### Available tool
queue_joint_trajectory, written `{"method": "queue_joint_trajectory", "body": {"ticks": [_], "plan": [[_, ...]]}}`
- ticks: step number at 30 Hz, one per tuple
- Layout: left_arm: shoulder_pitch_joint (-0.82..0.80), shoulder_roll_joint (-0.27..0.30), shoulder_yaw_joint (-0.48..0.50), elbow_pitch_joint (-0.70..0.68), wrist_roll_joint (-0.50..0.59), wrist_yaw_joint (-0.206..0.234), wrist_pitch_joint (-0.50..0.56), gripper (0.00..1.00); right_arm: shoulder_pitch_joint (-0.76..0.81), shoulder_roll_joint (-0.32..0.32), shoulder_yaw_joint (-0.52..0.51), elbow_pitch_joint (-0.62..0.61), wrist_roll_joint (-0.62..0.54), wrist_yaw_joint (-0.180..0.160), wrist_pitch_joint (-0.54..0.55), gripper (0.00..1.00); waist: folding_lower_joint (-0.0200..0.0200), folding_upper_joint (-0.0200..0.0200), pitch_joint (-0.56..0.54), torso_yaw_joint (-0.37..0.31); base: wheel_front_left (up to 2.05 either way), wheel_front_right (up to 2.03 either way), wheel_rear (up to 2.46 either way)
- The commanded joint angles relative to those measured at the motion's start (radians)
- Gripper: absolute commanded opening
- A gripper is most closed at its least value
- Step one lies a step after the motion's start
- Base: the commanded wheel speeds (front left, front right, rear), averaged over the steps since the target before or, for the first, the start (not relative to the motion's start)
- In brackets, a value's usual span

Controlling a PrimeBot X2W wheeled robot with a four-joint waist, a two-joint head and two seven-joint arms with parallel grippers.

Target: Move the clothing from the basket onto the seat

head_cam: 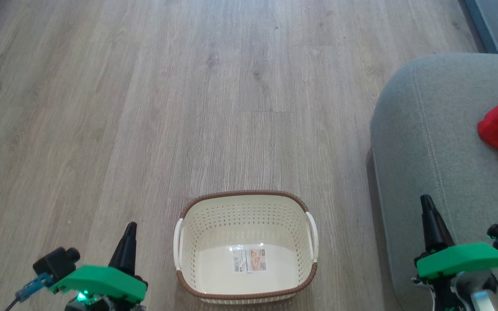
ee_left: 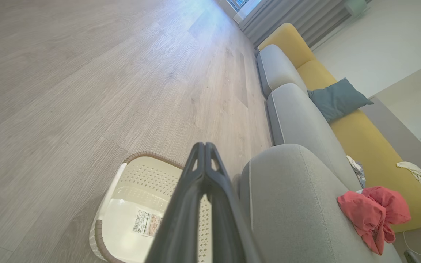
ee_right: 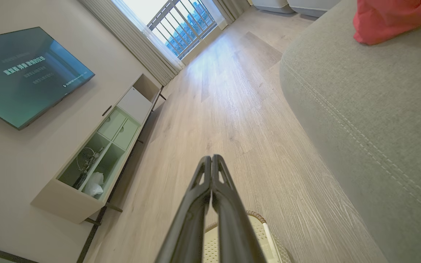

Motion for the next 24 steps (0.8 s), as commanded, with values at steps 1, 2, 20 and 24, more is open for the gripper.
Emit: {"method": "queue_joint_trajectory", "body": {"ticks": [1, 2, 20, 24], "plan": [[-0.06, 0.0, 0.028, -0.038, -0.024, -0.009, 0.006, 0.0, -0.049, -0.004, -0.001, -0.027, 0.027, 0.0, 0.007, 0.0, 0.0, 0.0, 0.0, -0.001, 0.0, 0.0, 0.0], [-0.061, 0.0, 0.03, -0.039, -0.035, -0.01, 0.009, 0.0, -0.05, -0.004, -0.002, -0.026, 0.037, 0.0, 0.01, 0.0, 0.0, 0.0, 0.0, -0.002, 0.0, 0.0, 0.0], [-0.072, 0.0, 0.066, -0.049, -0.219, -0.017, 0.062, 0.0, -0.066, 0.003, -0.021, -0.018, 0.226, 0.0, 0.064, 0.0, 0.0, 0.0, 0.001, -0.022, 0.0, 0.0, 0.0], [-0.074, 0.0, 0.074, -0.052, -0.261, -0.019, 0.074, 0.0, -0.07, 0.005, -0.025, -0.016, 0.269, 0.0, 0.076, 0.0, 0.0, 0.0, 0.001, -0.026, 0.0, 0.0, 0.0]]}}
